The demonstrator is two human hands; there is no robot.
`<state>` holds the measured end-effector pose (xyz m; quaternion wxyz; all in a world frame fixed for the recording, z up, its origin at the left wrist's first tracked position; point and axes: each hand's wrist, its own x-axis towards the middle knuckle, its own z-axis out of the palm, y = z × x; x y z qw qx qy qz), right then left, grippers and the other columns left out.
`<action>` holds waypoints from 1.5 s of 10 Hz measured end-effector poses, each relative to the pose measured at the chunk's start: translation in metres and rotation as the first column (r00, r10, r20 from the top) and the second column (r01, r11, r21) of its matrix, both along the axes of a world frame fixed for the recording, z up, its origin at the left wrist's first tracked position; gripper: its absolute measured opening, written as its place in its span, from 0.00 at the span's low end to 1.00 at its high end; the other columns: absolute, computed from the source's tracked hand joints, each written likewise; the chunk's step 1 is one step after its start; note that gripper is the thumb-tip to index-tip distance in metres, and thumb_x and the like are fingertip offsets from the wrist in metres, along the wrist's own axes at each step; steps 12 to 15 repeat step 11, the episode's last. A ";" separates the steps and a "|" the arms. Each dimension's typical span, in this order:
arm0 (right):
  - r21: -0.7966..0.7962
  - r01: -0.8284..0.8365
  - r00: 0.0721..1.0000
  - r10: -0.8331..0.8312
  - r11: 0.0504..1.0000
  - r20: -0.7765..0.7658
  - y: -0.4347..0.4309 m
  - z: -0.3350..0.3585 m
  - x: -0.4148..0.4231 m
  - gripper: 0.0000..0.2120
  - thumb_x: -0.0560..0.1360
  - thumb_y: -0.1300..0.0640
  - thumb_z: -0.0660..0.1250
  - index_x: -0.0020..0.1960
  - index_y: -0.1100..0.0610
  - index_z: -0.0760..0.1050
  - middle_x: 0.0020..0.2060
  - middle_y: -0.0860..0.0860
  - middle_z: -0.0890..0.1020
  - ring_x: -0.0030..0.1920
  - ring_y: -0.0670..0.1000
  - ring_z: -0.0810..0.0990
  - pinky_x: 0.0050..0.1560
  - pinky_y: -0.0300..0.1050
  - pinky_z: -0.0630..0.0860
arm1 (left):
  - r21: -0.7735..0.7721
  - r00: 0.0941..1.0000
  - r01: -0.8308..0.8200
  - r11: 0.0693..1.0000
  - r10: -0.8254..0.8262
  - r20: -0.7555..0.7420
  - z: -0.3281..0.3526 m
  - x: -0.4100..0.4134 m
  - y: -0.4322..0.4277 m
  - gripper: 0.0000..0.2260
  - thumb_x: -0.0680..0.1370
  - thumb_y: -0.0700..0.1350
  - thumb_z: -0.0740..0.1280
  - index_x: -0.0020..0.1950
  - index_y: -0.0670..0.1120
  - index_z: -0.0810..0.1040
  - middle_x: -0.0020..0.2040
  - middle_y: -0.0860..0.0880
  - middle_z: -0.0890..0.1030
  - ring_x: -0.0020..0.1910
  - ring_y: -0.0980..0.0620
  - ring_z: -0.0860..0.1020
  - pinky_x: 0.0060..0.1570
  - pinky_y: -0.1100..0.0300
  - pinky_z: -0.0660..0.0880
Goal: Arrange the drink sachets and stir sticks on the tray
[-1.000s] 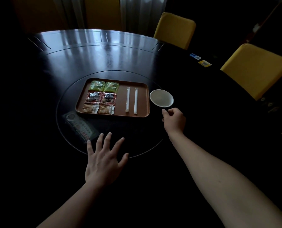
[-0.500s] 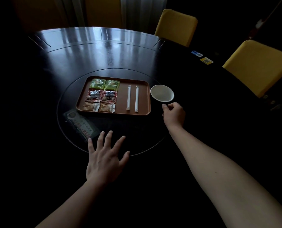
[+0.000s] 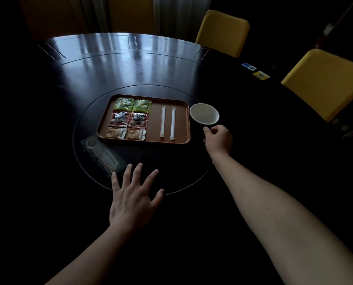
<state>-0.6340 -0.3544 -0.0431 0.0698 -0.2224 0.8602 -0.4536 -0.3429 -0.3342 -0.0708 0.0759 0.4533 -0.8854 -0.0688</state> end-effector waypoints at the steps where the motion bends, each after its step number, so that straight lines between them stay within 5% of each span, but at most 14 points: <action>1: 0.000 -0.007 1.000 0.007 1.000 0.015 0.000 -0.001 -0.001 0.12 0.71 0.46 0.70 0.38 0.54 0.76 0.36 0.55 0.85 0.40 0.56 0.84 0.48 0.53 0.81 | 0.005 1.000 0.002 1.000 -0.002 0.001 0.000 0.000 -0.001 0.29 0.76 0.69 0.50 0.76 0.64 0.59 0.79 0.47 0.60 0.79 0.44 0.50 0.75 0.35 0.44; 3: -0.013 -0.040 0.998 0.040 0.999 0.055 0.002 -0.003 -0.003 0.11 0.70 0.44 0.69 0.40 0.52 0.75 0.38 0.53 0.85 0.39 0.56 0.85 0.48 0.56 0.82 | 0.009 1.000 0.002 1.000 -0.002 0.010 0.000 0.001 0.000 0.29 0.76 0.69 0.50 0.76 0.64 0.59 0.79 0.47 0.60 0.79 0.44 0.50 0.74 0.35 0.45; 5: -0.077 -0.063 0.976 0.078 0.995 0.204 0.007 -0.008 -0.003 0.23 0.64 0.35 0.66 0.47 0.53 0.74 0.44 0.52 0.83 0.44 0.56 0.84 0.47 0.59 0.83 | -0.002 1.000 0.005 1.000 -0.005 0.018 -0.001 0.001 -0.002 0.29 0.76 0.69 0.50 0.76 0.64 0.59 0.79 0.46 0.60 0.79 0.43 0.50 0.74 0.34 0.45; 8: 0.003 -0.146 0.902 0.132 0.989 0.411 0.106 0.033 0.075 0.07 0.76 0.55 0.68 0.52 0.57 0.77 0.46 0.53 0.81 0.43 0.50 0.81 0.47 0.53 0.84 | 0.099 1.000 0.022 0.995 -0.021 -0.014 0.007 0.005 0.000 0.27 0.75 0.68 0.57 0.74 0.64 0.63 0.80 0.49 0.58 0.79 0.46 0.47 0.75 0.39 0.40; 10: 0.004 -0.186 0.864 0.161 0.983 0.478 0.198 0.057 0.139 0.03 0.77 0.57 0.67 0.50 0.54 0.78 0.46 0.52 0.81 0.46 0.50 0.82 0.44 0.46 0.83 | 0.375 0.972 0.097 0.922 -0.006 -0.237 0.030 0.021 -0.017 0.18 0.74 0.53 0.70 0.64 0.57 0.79 0.77 0.50 0.65 0.79 0.49 0.54 0.76 0.42 0.43; 11: 0.018 -0.176 0.854 0.144 0.984 0.500 0.232 0.060 0.159 0.03 0.77 0.58 0.67 0.49 0.52 0.78 0.46 0.53 0.82 0.46 0.50 0.83 0.43 0.45 0.83 | 0.313 0.969 0.139 0.939 -0.064 -0.241 0.025 0.047 0.001 0.16 0.74 0.51 0.69 0.62 0.54 0.81 0.75 0.47 0.69 0.77 0.45 0.60 0.75 0.40 0.53; 15: 0.018 -0.176 0.854 0.144 0.984 0.500 0.232 0.060 0.159 0.03 0.77 0.58 0.67 0.49 0.52 0.78 0.46 0.53 0.82 0.46 0.50 0.83 0.43 0.45 0.83 | 0.313 0.969 0.139 0.939 -0.064 -0.241 0.025 0.047 0.001 0.16 0.74 0.51 0.69 0.62 0.54 0.81 0.75 0.47 0.69 0.77 0.45 0.60 0.75 0.40 0.53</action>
